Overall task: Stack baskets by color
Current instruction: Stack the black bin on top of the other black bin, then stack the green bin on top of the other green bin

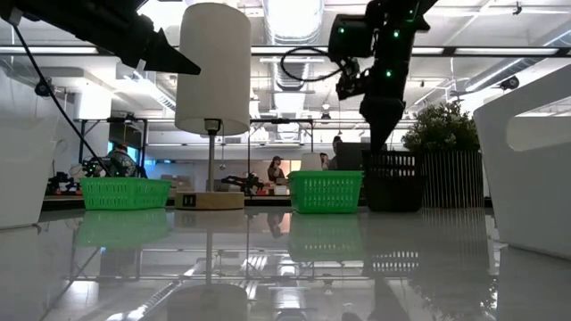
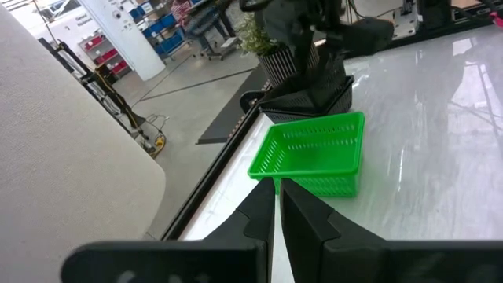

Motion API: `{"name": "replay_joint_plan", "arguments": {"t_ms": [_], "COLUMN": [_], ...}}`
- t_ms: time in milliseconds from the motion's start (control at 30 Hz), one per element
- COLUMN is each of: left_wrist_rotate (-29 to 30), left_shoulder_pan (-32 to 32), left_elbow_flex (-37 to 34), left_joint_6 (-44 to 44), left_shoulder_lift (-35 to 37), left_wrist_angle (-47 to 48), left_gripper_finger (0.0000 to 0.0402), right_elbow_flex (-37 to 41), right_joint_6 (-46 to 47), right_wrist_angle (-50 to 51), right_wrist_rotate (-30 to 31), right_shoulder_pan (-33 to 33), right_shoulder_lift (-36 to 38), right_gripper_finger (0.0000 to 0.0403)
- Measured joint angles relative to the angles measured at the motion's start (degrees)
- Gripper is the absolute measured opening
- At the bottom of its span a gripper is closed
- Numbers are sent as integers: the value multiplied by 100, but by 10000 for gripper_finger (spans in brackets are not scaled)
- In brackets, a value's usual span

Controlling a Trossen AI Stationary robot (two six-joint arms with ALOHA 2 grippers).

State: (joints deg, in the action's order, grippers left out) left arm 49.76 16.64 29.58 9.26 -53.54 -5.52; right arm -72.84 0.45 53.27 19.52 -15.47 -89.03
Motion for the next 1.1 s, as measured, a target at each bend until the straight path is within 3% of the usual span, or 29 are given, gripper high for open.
{"name": "replay_joint_plan", "arguments": {"t_ms": [167, 300, 467, 800, 1100], "left_wrist_rotate": [-3, -2, -2, -2, -2], "left_shoulder_pan": [0, 0, 0, -1, -2], "left_elbow_flex": [-60, -85, -59, -70, -72], "left_joint_6": [-12, -11, -10, -7, -83], "left_shoulder_lift": [0, 0, 0, 0, 0], "left_wrist_angle": [2, 0, -14, -6, -6], "left_gripper_finger": [6, 6, 6, 6, 6], "right_elbow_flex": [6, 229, 770, 1003, 1164], "right_joint_6": [52, 104, 84, 513, 938], "right_wrist_angle": [36, -25, -817, -737, -1036], "right_wrist_rotate": [-43, -45, -118, -147, -151], "right_shoulder_pan": [10, 9, 8, 87, 944], "right_shoulder_lift": [140, 120, 39, 277, 1001], "right_gripper_finger": [131, 82, 17, 11, 11]}}
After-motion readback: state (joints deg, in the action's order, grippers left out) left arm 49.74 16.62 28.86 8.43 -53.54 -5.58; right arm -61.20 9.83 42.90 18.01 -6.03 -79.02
